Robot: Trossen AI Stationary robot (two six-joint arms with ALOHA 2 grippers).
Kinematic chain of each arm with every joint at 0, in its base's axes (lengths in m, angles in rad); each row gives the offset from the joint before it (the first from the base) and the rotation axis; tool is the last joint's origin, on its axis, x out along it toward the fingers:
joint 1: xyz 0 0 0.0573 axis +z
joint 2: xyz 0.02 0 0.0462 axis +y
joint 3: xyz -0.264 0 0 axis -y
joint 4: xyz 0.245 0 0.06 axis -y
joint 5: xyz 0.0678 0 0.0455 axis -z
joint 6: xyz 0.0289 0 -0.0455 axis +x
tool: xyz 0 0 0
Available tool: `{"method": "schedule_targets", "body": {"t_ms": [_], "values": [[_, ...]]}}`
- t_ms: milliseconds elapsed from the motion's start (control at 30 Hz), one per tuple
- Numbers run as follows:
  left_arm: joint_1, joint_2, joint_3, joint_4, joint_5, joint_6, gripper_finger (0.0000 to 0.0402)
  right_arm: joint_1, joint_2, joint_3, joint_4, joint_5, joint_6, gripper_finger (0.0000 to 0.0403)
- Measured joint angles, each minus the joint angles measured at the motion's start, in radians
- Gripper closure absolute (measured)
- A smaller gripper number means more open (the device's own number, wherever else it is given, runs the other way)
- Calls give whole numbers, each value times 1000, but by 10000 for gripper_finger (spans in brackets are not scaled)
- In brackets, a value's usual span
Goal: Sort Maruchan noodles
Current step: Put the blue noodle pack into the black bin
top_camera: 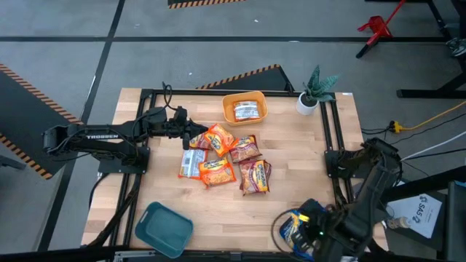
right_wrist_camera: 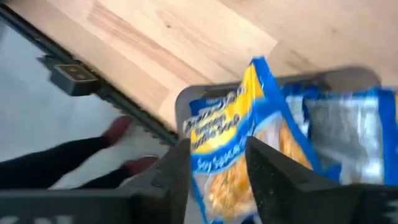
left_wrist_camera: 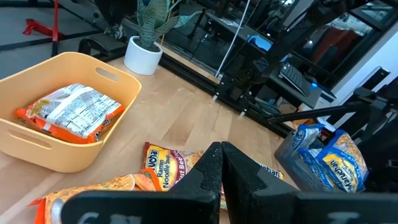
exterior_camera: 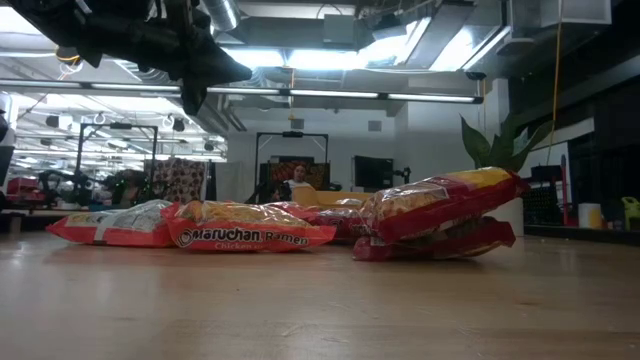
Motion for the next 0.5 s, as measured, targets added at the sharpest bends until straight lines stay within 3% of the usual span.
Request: {"method": "schedule_targets", "body": {"t_ms": [200, 500], "values": [[0, 0, 0, -4, 5, 0, 401, -55, 32, -1, -45, -155, -91, 317], [0, 0, 0, -7, 5, 3, 401, -12, 58, -1, -96, -277, -31, 360]]}}
